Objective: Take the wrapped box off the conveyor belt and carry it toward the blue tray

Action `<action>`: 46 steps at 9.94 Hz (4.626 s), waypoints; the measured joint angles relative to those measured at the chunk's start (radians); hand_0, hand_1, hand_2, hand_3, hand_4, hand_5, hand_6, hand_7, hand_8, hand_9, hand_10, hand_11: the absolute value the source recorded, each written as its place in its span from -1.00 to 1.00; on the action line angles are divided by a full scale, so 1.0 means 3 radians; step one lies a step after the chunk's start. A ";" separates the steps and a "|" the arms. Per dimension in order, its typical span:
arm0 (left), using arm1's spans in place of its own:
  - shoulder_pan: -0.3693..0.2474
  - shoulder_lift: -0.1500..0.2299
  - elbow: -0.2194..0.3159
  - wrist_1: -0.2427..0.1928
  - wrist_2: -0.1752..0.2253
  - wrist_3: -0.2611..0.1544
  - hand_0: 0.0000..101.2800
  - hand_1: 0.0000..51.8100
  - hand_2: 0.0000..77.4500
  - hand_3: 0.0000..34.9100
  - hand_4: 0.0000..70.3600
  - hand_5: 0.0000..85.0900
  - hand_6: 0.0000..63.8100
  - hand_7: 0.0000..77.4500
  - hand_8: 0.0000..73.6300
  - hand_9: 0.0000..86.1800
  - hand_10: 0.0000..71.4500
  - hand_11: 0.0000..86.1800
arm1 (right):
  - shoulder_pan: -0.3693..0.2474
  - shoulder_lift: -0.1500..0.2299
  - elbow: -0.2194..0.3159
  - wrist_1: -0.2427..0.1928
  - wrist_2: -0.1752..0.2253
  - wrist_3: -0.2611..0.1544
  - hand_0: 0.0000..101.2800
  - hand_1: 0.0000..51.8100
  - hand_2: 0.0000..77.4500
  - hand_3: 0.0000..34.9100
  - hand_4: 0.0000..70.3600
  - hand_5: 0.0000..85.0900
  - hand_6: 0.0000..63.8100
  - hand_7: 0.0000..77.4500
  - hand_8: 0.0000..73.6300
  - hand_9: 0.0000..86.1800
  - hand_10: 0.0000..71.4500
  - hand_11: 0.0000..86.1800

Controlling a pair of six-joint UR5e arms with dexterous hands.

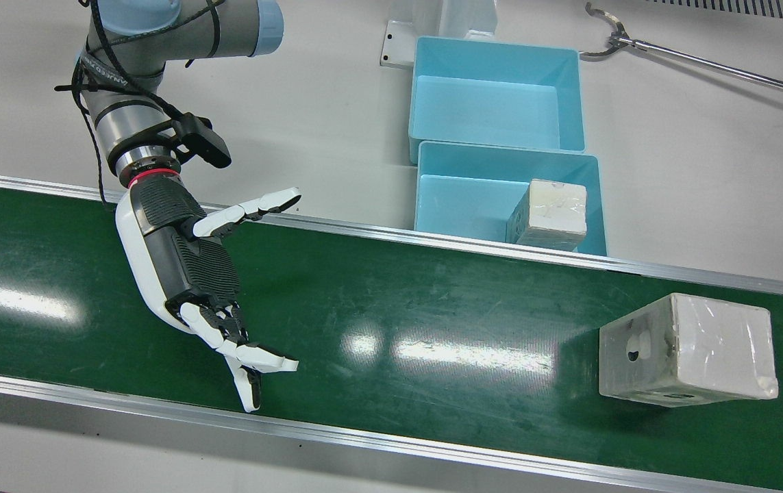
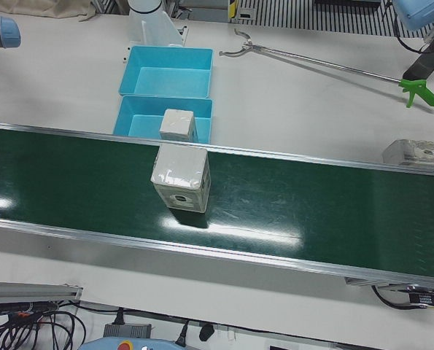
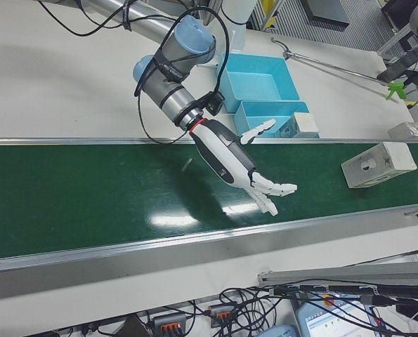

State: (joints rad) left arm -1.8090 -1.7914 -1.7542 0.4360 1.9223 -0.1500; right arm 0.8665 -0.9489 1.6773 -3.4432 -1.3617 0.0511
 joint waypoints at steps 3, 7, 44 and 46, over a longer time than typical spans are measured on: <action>0.0000 0.0000 0.0000 0.0000 0.0000 0.0000 -1.00 -1.00 -0.97 -1.00 -1.00 -0.97 -1.00 -0.99 -0.99 -0.99 -0.98 -1.00 | -0.0032 -0.0011 0.0020 -0.0002 -0.0001 -0.0005 0.01 -0.31 -0.79 -0.89 -0.67 -0.64 -0.90 -0.54 -0.99 -0.95 -1.00 -0.96; 0.0000 0.0000 0.0000 0.0000 0.0000 0.0000 -1.00 -1.00 -0.97 -1.00 -1.00 -0.97 -1.00 -0.99 -0.99 -0.99 -0.98 -1.00 | -0.0030 -0.0019 0.0046 0.0001 0.0002 -0.0001 0.00 -0.33 -0.80 -0.84 -0.67 -0.63 -0.88 -0.54 -0.99 -0.95 -1.00 -0.96; 0.0000 0.0000 0.0000 0.0000 0.0000 0.0000 -1.00 -1.00 -0.97 -1.00 -1.00 -0.97 -1.00 -0.99 -0.99 -0.99 -0.98 -0.99 | 0.0016 -0.0078 0.0049 -0.0150 0.0018 -0.0494 0.09 -0.16 -0.63 -0.83 -0.58 -0.55 -0.80 -0.45 -0.99 -0.92 -1.00 -0.96; 0.0000 0.0000 0.0000 0.0000 0.0000 0.0000 -1.00 -1.00 -0.97 -1.00 -1.00 -0.97 -1.00 -0.99 -0.99 -0.99 -0.98 -1.00 | 0.0013 -0.0082 0.0046 -0.0153 0.0020 -0.0476 0.06 -0.24 -0.70 -0.83 -0.60 -0.56 -0.83 -0.46 -0.99 -0.92 -1.00 -0.96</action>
State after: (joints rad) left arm -1.8089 -1.7914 -1.7541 0.4360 1.9223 -0.1500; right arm 0.8702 -0.9734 1.6910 -3.4891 -1.3557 -0.0917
